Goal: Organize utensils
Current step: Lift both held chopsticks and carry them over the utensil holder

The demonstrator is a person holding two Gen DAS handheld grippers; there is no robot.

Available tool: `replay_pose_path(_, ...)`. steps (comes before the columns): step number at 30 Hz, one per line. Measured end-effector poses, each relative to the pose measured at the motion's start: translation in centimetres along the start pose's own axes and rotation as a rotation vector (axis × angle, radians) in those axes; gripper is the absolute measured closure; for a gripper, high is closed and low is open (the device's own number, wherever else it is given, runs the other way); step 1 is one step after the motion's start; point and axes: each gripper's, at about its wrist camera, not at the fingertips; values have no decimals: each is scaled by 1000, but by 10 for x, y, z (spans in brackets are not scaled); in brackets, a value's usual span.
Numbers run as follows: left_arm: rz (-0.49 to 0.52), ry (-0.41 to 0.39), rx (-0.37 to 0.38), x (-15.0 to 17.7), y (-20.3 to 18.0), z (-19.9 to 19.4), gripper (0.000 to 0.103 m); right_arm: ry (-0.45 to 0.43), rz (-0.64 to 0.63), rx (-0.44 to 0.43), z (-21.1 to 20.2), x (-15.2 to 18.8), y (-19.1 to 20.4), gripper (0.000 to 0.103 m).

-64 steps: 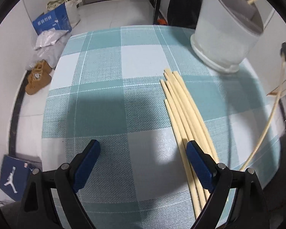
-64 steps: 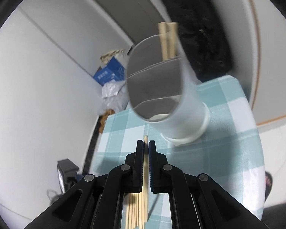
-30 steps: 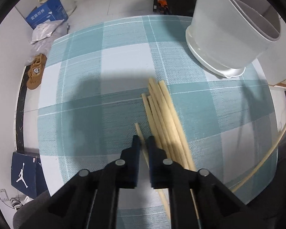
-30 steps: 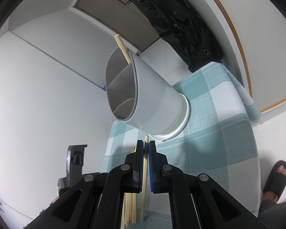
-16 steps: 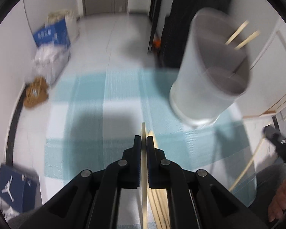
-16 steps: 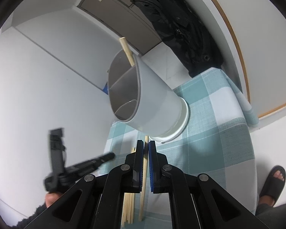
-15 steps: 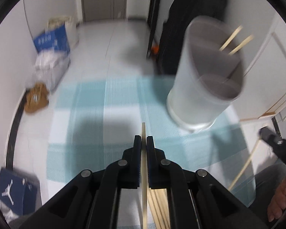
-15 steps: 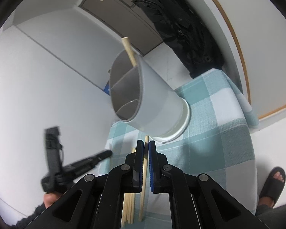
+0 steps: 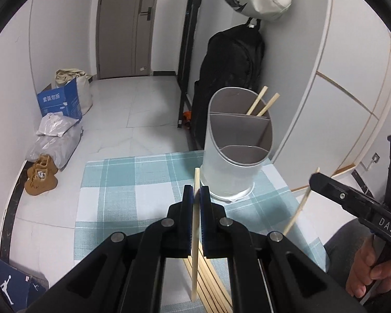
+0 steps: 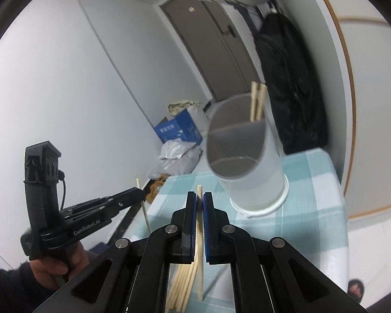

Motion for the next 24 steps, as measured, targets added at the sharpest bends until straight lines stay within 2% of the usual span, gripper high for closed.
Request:
replay_pose_path(16, 54, -16, 87, -19, -8, -17, 102, -27, -87, 44, 0, -22, 31, 99)
replay_pose_path(24, 59, -39, 87, -44, -12, -21, 102, -51, -71, 38, -12, -50, 29, 99)
Point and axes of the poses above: each gripper's, at about its wrist camera, not at the fingertips, and z roughly the way its jaws point, y to its left, x to its underside, and after that the axes turned 1 degree about -y, right-handed
